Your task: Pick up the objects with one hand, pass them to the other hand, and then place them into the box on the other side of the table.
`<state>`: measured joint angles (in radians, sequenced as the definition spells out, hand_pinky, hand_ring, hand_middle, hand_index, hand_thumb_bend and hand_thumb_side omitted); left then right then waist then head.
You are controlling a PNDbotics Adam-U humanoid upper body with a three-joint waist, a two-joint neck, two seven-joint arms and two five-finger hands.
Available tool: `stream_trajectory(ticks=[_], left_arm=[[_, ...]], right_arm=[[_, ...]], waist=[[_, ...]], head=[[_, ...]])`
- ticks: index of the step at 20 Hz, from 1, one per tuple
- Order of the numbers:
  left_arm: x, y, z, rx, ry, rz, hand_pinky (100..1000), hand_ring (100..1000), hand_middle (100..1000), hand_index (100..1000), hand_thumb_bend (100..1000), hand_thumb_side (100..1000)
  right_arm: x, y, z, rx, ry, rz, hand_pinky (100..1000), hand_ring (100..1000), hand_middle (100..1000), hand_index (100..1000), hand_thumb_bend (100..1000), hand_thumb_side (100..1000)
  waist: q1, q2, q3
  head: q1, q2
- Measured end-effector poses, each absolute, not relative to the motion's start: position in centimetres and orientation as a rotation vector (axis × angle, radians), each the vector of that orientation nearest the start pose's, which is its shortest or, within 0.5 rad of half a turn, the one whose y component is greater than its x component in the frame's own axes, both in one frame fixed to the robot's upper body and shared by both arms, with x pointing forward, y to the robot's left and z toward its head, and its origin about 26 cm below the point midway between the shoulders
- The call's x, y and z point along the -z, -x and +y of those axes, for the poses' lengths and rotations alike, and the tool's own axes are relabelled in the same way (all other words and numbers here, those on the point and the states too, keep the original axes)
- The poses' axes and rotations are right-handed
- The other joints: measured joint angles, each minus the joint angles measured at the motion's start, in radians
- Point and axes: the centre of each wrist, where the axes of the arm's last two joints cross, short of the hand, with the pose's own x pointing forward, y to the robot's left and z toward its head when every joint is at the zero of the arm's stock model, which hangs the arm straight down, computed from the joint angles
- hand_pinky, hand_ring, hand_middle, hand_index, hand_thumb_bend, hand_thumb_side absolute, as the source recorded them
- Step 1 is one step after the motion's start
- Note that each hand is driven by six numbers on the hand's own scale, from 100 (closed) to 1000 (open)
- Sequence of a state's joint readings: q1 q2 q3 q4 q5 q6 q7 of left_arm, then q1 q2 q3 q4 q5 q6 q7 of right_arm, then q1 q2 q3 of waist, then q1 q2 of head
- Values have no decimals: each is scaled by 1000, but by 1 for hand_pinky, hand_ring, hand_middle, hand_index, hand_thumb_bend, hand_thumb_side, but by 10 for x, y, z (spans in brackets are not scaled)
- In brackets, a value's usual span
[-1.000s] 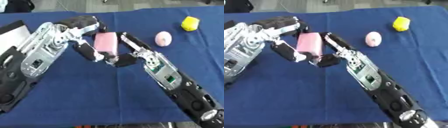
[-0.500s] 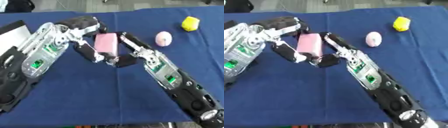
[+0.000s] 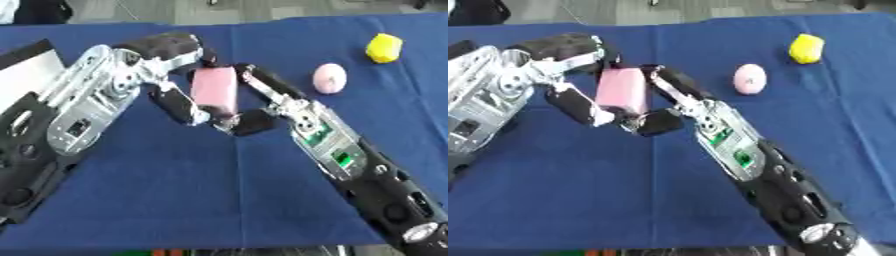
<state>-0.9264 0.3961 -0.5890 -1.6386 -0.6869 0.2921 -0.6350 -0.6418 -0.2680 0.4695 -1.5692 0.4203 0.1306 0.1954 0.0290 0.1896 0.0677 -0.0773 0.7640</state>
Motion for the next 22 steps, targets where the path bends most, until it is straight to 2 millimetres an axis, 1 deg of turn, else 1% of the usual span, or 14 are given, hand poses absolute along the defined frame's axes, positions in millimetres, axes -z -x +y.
stream_trajectory(ticks=[4, 6, 7, 9, 11, 12, 17, 21, 22], left_arm=[[-253, -357, 95, 1790, -624, -1575, 649, 565, 431, 424, 100, 199], [-253, -357, 95, 1790, -624, -1575, 649, 565, 431, 424, 100, 199], [-252, -357, 96, 1790, -624, -1575, 647, 563, 429, 422, 100, 197], [-252, -357, 96, 1789, -624, -1575, 645, 562, 428, 421, 100, 192], [-252, -357, 96, 1787, -624, -1577, 643, 561, 424, 419, 100, 188], [-252, -357, 96, 1785, -625, -1577, 643, 561, 424, 419, 100, 188], [-250, -357, 96, 1774, -625, -1581, 632, 548, 412, 408, 100, 177], [-249, -357, 96, 1770, -623, -1582, 630, 546, 413, 411, 100, 180], [-249, -357, 96, 1770, -622, -1582, 631, 547, 414, 413, 100, 180]], right_arm=[[-161, -363, -122, -1243, 245, -1876, 847, 830, 774, 853, 249, 426], [-160, -363, -122, -1257, 246, -1873, 847, 830, 774, 853, 249, 426], [-160, -363, -122, -1262, 245, -1871, 871, 840, 766, 855, 258, 495], [-160, -363, -122, -1273, 247, -1870, 881, 846, 769, 864, 261, 518], [-160, -363, -123, -1282, 253, -1866, 887, 847, 769, 874, 262, 486], [-160, -364, -123, -1284, 255, -1865, 887, 847, 769, 874, 262, 486], [-161, -364, -124, -1300, 254, -1860, 899, 849, 773, 892, 262, 352], [-162, -364, -124, -1313, 240, -1856, 901, 847, 773, 896, 287, 235], [-162, -364, -124, -1314, 235, -1855, 900, 845, 771, 896, 290, 221]], waist=[[0, 0, 0], [0, 0, -1], [0, 0, -1], [0, 0, -1], [0, 0, -1], [0, 0, -1], [0, 0, -1], [0, 0, -2], [0, 0, -2]], head=[[2, 0], [4, 0], [4, 0], [4, 0], [5, 0], [5, 0], [5, 0], [6, 0], [7, 0]])
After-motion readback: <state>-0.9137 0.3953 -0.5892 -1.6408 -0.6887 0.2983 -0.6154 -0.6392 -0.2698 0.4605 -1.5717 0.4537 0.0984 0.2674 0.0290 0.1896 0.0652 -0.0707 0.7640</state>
